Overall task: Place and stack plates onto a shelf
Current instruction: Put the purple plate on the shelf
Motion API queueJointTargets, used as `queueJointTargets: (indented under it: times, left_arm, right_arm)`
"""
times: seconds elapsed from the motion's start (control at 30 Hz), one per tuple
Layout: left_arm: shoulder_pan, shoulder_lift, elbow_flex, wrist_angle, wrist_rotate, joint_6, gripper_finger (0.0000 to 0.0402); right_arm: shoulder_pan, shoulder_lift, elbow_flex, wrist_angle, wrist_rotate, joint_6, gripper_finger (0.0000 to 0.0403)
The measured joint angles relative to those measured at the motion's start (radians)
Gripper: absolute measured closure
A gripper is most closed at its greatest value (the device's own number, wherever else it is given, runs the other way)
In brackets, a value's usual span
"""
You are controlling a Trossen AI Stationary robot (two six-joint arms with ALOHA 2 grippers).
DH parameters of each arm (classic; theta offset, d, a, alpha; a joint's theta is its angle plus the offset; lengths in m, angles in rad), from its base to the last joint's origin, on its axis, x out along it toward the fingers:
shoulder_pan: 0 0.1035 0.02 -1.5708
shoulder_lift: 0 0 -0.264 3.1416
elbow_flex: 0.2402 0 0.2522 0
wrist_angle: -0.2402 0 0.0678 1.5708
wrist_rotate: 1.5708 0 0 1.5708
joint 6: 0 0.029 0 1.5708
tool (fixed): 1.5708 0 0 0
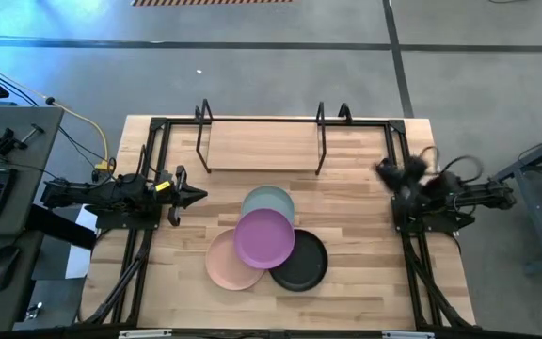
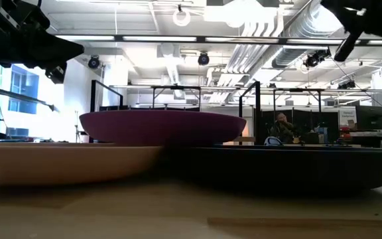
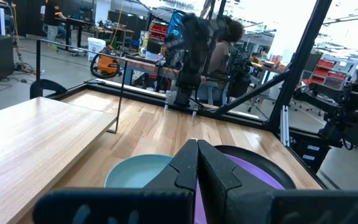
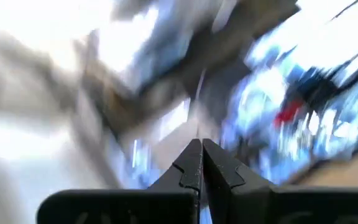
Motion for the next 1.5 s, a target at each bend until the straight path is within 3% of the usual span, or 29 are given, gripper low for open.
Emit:
queueJointTargets:
  times: [0.1, 0.27, 0.43, 0.6, 0.73, 0.83, 0.97, 1.07, 1.23, 1.5]
  left_arm:
    - [0.000, 0.000, 0.000, 0.000, 0.000, 0.000, 0.0401]
    - [0.000, 0.000, 0.000, 0.000, 0.000, 0.000, 0.0401]
    - [0.000, 0.000, 0.000, 0.000, 0.000, 0.000, 0.0401]
    - [0.000, 0.000, 0.000, 0.000, 0.000, 0.000, 0.0401]
    - [0.000, 0.000, 0.000, 0.000, 0.000, 0.000, 0.0401]
    - [0.000, 0.000, 0.000, 0.000, 0.000, 0.000, 0.0401]
    - [0.000, 0.000, 0.000, 0.000, 0.000, 0.000, 0.0401]
    - [0.000, 0.000, 0.000, 0.000, 0.000, 0.000, 0.0401]
    - [0.000, 0.000, 0.000, 0.000, 0.000, 0.000, 0.0401]
    - [0.000, 0.000, 0.000, 0.000, 0.000, 0.000, 0.0401]
  right_arm:
    - [-0.001, 0.016, 0.007, 0.146, 0.167, 0.044, 0.0402]
    - [-0.001, 0.161, 0.124, 0.142, 0.078, -0.026, 0.0402]
    - [-0.001, 0.443, 0.328, 0.105, 0.071, -0.134, 0.0402]
    - [-0.001, 0.709, 0.537, -0.098, 0.037, -0.128, 0.0402]
    - [-0.001, 0.896, 0.694, -0.303, -0.077, -0.082, 0.0402]
    - [-0.001, 1.021, 0.792, -0.400, -0.152, -0.038, 0.0402]
    - [-0.001, 1.166, 0.908, -0.510, -0.171, -0.028, 0.0402]
    - [-0.010, 1.251, 1.005, -0.723, -0.199, 0.050, 0.0398]
    - [0.000, 1.377, 1.103, -0.998, -0.297, 0.171, 0.0342]
    - [0.105, 1.529, 1.044, -1.061, -0.382, 0.367, 0.0203]
